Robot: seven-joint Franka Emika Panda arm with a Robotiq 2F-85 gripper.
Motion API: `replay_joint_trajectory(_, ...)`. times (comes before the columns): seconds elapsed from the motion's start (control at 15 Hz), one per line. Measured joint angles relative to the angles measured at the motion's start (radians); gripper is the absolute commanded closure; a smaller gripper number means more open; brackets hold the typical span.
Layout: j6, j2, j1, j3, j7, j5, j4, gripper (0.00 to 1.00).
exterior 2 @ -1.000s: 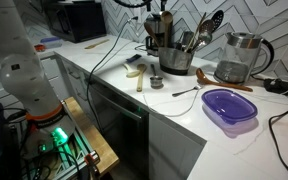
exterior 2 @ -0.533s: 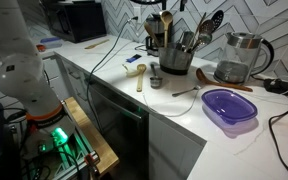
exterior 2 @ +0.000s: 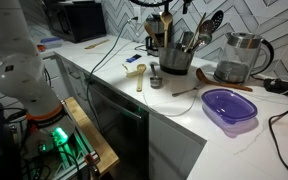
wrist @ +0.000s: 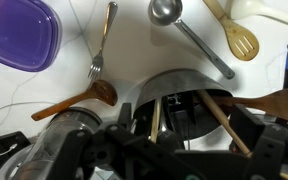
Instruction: Pick up the dark brown wooden spoon and put it on the left side of the kitchen counter
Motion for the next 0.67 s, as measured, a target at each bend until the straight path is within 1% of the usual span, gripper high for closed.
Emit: replay_joint_trajectory(0.67,0.004,0.001,0.000,0.000,-0.012,0.000,-0.002,0.00)
